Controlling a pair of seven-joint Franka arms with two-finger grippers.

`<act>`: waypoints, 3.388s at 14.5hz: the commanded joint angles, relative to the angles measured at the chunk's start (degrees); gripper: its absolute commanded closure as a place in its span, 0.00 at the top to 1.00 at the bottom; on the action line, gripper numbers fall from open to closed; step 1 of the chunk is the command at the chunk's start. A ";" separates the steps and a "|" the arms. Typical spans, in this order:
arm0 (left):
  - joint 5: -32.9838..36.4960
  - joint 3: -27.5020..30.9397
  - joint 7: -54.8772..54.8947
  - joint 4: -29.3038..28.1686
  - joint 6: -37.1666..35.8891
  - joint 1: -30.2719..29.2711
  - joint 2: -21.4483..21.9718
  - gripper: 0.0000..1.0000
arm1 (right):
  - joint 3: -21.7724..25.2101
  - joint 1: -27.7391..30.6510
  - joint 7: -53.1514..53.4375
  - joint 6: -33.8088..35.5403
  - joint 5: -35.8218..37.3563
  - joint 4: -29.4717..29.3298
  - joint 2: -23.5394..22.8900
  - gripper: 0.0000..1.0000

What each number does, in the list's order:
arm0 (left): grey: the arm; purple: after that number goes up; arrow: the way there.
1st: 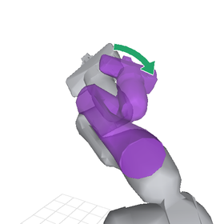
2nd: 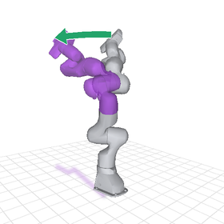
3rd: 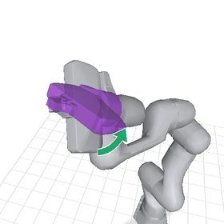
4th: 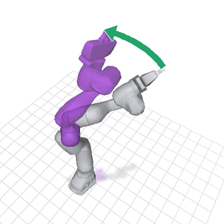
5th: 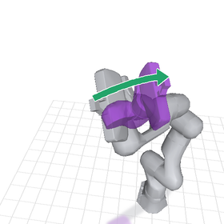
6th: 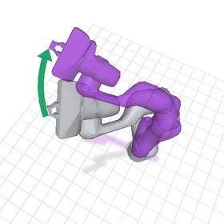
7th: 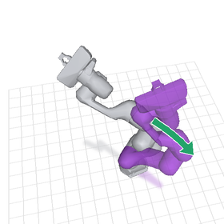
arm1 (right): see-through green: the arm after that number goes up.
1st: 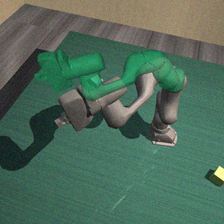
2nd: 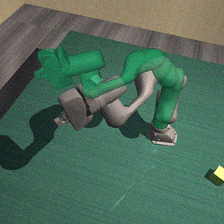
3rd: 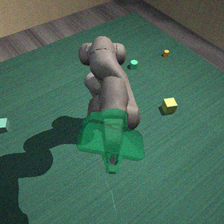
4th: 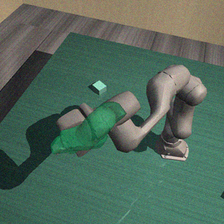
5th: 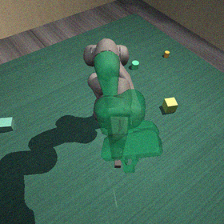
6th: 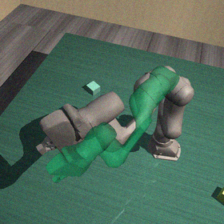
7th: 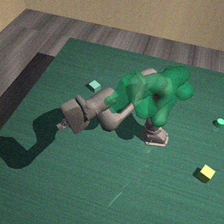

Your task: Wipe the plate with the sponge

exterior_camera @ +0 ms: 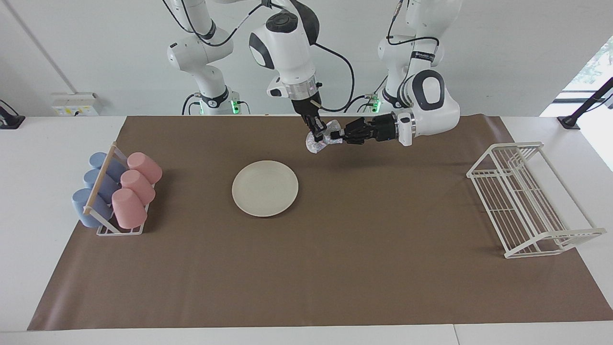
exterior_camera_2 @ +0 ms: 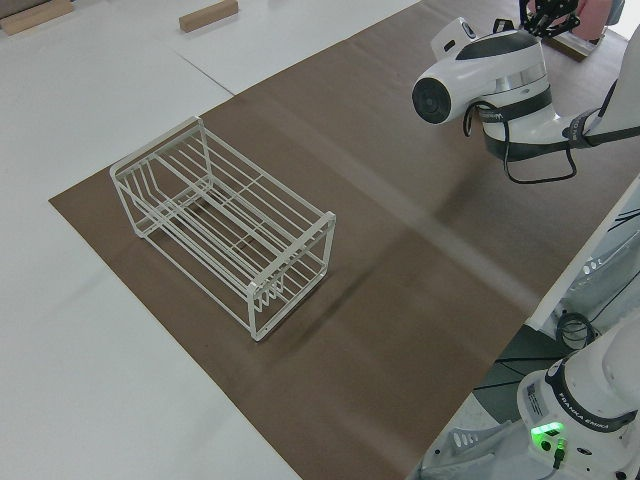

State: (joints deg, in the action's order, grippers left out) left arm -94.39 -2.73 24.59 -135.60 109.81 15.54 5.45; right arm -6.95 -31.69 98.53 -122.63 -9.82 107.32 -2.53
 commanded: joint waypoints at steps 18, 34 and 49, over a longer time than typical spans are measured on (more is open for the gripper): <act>10.96 0.97 1.16 -2.30 7.16 0.46 1.41 1.00 | -0.26 10.95 -11.43 -21.33 -0.47 19.42 -7.05 0.00; 34.61 1.06 -7.61 2.26 7.08 -6.75 0.44 1.00 | -0.34 17.73 -22.72 -21.86 -0.55 23.55 -6.26 0.00; 36.38 0.79 -15.63 4.82 7.70 -6.05 0.53 1.00 | -0.17 21.40 -34.80 -24.41 -0.90 23.46 -6.61 0.00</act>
State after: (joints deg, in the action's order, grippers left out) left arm -59.41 -2.22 10.56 -131.15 117.08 8.81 5.43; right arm -6.71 -11.63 67.48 -146.60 -9.82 129.67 -9.05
